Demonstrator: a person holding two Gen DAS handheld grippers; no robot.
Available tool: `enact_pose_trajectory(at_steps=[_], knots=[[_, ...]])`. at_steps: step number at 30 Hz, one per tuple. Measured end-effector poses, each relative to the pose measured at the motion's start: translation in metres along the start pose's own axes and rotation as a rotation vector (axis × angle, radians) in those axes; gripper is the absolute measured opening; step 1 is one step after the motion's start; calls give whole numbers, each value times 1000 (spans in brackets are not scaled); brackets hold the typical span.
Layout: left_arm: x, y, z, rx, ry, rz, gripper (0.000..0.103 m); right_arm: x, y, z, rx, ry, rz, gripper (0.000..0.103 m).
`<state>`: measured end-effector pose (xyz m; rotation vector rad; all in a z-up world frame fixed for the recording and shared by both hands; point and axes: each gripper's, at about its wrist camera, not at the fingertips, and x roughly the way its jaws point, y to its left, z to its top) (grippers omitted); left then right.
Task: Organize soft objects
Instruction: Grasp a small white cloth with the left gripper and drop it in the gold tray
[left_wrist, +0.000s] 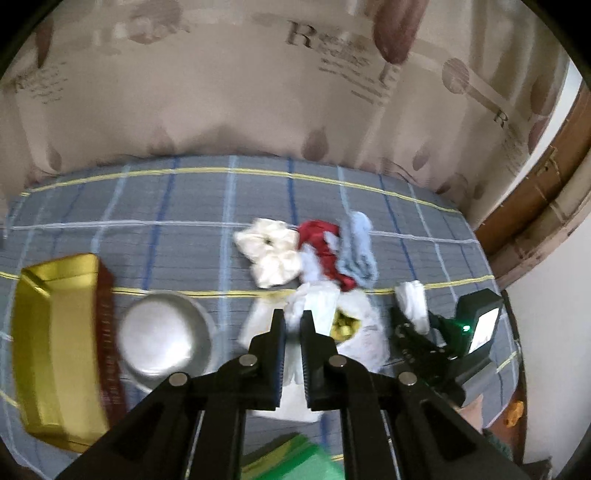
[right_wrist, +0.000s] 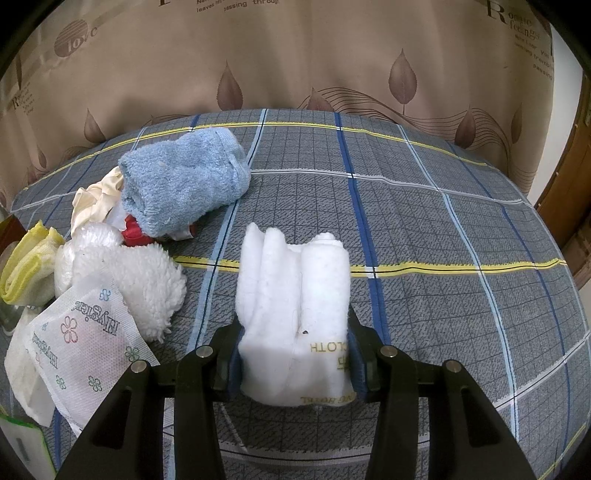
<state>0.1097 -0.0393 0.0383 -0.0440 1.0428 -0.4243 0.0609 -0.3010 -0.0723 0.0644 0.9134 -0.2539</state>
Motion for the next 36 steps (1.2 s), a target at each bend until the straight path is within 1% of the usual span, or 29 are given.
enact_pose_trajectory(at_steps=[4, 9, 12, 14, 16, 17, 19, 23, 26, 28, 33, 35, 36], knots=[[-21, 34, 2, 5, -31, 111, 8, 0, 0, 0, -1, 0, -1, 44], [-38, 92, 3, -33, -50, 257, 8, 1, 1, -1, -6, -1, -12, 44], [-41, 128, 3, -62, -51, 341, 8, 2, 1, -1, -8, -1, -16, 44], [-38, 153, 3, -78, -43, 396, 8, 3, 2, -2, -9, -1, -20, 44], [-32, 172, 2, -94, -26, 429, 8, 3, 2, -2, -9, -1, -23, 44], [-29, 183, 2, -106, -22, 459, 8, 3, 3, -3, -8, -1, -24, 44], [-19, 202, 0, -105, -2, 493, 8, 3, 3, -3, -8, -1, -23, 44], [-3, 222, -5, -90, 29, 566, 9, 3, 3, -3, -11, -2, -28, 45], [8, 234, -6, -92, 45, 597, 9, 3, 3, -3, -11, -2, -30, 45], [13, 240, -7, -92, 53, 600, 11, 3, 3, -3, -11, -2, -31, 45], [22, 257, -6, -117, 70, 624, 11, 3, 4, -3, -10, -4, -34, 46], [24, 263, -6, -119, 92, 611, 11, 3, 4, -3, -10, -4, -36, 46], [25, 263, -6, -122, 101, 610, 14, 3, 3, -3, -10, -4, -36, 46]])
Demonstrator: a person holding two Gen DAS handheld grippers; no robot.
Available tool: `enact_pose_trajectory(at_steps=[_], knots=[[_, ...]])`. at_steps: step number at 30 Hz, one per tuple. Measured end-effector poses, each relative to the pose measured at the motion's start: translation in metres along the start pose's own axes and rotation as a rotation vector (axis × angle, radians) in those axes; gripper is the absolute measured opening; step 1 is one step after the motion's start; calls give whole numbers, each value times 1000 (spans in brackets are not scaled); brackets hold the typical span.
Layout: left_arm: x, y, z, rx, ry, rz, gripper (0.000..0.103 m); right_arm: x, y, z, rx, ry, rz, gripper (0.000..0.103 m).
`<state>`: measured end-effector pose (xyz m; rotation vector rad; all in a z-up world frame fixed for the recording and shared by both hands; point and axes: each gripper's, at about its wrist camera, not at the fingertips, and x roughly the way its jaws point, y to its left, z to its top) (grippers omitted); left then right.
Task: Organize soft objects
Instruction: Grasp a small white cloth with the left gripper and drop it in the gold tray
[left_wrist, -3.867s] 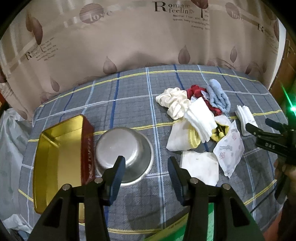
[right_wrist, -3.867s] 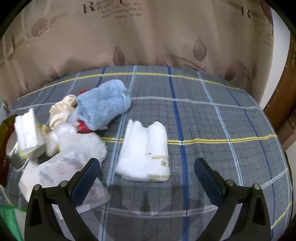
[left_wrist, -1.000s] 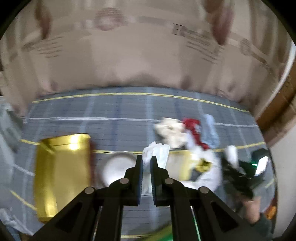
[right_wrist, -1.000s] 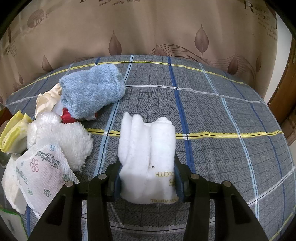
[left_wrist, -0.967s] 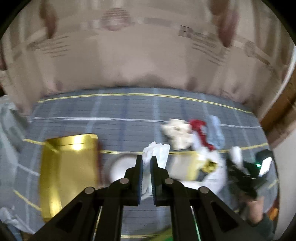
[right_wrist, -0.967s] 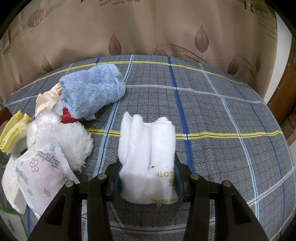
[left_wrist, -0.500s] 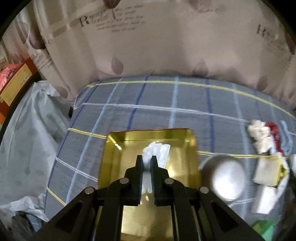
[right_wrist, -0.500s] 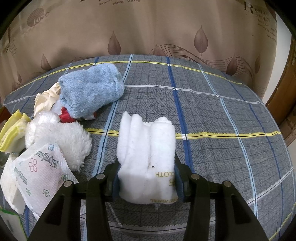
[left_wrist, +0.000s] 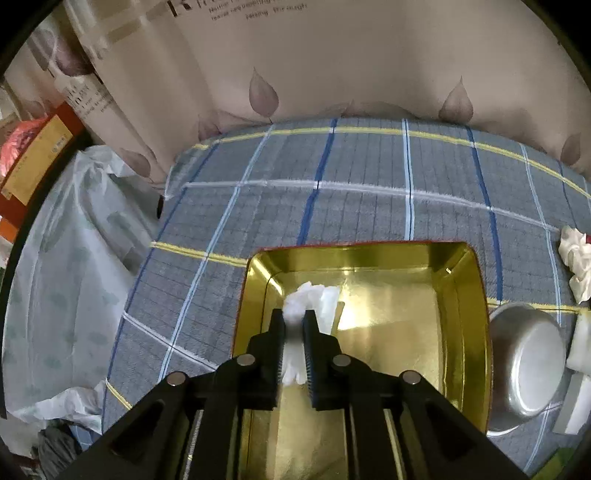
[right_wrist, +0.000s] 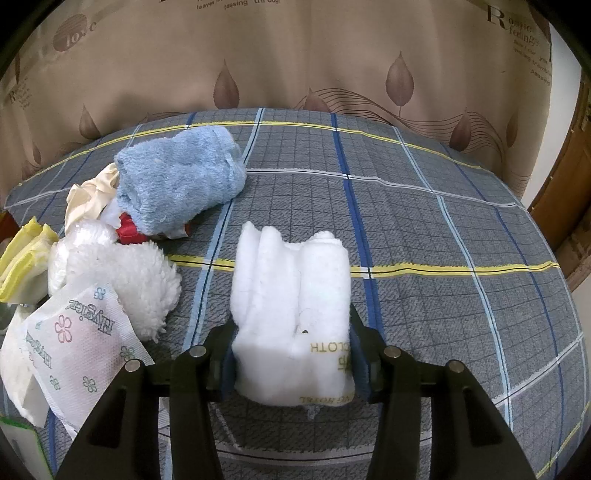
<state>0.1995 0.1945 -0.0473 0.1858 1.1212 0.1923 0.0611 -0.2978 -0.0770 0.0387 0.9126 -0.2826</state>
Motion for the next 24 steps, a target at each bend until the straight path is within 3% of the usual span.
enact_pose_trajectory(at_steps=[2, 4, 14, 20, 24], knots=[[3, 0, -1, 16, 16, -2, 31, 0, 0, 0, -1, 0, 0, 47], [2, 0, -3, 28, 1, 18, 36, 0, 0, 0, 0, 0, -2, 48], [-29, 5, -17, 38, -49, -49, 36, 0, -1, 0, -1, 1, -6, 48], [-65, 7, -46, 50, -104, -178, 36, 0, -1, 0, 2, 1, -3, 48], [-81, 9, -71, 60, -124, -99, 36, 0, -2, 0, 3, 1, -2, 48]])
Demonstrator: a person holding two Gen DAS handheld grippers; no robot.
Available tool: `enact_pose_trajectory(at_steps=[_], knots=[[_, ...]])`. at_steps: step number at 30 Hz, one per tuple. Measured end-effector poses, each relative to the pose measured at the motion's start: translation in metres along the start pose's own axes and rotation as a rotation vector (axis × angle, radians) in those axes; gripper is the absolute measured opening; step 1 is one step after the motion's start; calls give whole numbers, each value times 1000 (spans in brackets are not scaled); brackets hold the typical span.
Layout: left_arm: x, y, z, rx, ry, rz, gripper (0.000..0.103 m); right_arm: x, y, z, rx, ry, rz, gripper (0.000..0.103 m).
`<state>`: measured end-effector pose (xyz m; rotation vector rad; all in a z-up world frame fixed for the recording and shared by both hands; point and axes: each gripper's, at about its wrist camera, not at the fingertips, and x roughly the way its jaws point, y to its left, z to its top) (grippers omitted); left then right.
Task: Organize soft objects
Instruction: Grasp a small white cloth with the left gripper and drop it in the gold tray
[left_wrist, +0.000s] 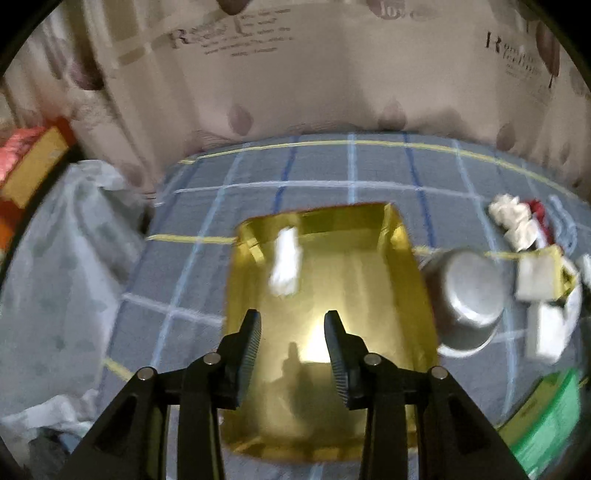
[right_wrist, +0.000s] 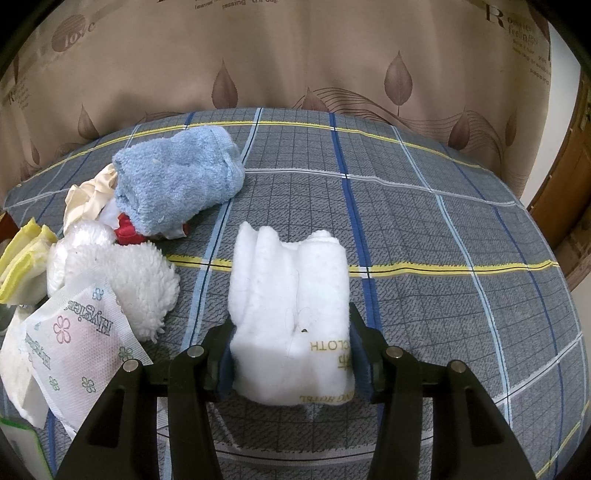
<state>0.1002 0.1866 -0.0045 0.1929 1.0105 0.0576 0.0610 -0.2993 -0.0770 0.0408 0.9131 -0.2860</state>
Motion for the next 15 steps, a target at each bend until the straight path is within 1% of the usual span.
enact_pose_trajectory(at_steps=[2, 4, 8, 12, 15], knots=[[-8, 6, -12, 0, -28, 45, 36, 0, -1, 0, 2, 0, 2, 46], [-11, 12, -21, -11, -31, 92, 36, -1, -1, 0, 1, -2, 2, 43], [-13, 28, -35, -75, -38, 84, 36, -4, 1, 1, 9, -2, -5, 39], [-14, 33, -43, -105, -53, 95, 36, -14, 4, 5, 23, -7, 3, 37], [-13, 39, -48, -150, -57, 64, 36, -28, 6, 10, 30, -6, 22, 37]])
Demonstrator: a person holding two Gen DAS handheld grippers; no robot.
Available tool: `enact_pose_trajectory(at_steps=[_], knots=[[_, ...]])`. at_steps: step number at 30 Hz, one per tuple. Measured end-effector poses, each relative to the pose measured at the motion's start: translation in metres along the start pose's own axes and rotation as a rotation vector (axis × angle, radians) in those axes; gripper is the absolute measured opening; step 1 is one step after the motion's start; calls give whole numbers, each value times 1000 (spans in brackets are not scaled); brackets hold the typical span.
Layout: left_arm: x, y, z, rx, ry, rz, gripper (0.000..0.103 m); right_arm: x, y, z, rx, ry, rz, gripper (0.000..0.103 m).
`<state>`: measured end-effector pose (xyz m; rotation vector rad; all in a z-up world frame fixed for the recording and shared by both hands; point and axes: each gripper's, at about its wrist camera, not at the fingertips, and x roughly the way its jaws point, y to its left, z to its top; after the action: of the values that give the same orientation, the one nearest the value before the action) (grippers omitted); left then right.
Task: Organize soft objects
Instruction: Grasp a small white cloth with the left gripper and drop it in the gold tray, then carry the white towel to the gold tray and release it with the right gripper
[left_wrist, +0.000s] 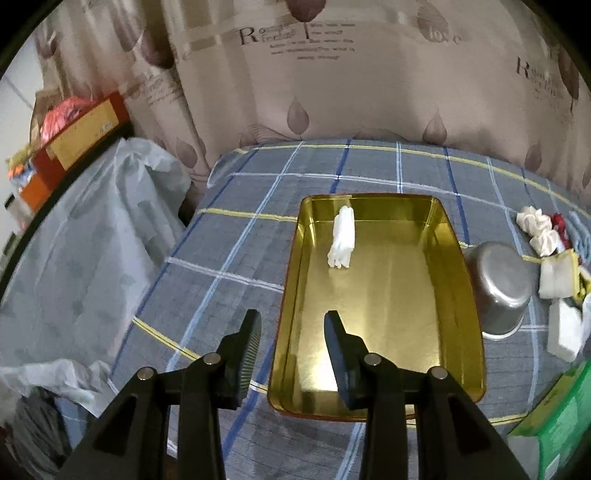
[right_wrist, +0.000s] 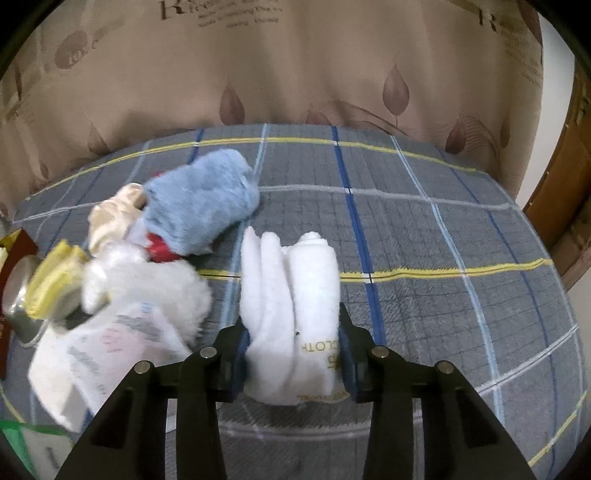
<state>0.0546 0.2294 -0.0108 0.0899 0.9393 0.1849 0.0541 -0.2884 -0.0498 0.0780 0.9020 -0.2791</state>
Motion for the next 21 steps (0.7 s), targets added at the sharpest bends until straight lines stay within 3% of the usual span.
enact_pose_trajectory(at_steps=[7, 17, 21], knots=[[2, 16, -9, -68, 2, 8, 36, -41, 33, 16, -56, -4, 53, 37], [8, 40, -12, -131, 19, 23, 36, -89, 160, 38, -270, 14, 254, 37], [7, 48, -12, -160, 18, 11, 36, -101, 208, 46, -356, 5, 293, 37]])
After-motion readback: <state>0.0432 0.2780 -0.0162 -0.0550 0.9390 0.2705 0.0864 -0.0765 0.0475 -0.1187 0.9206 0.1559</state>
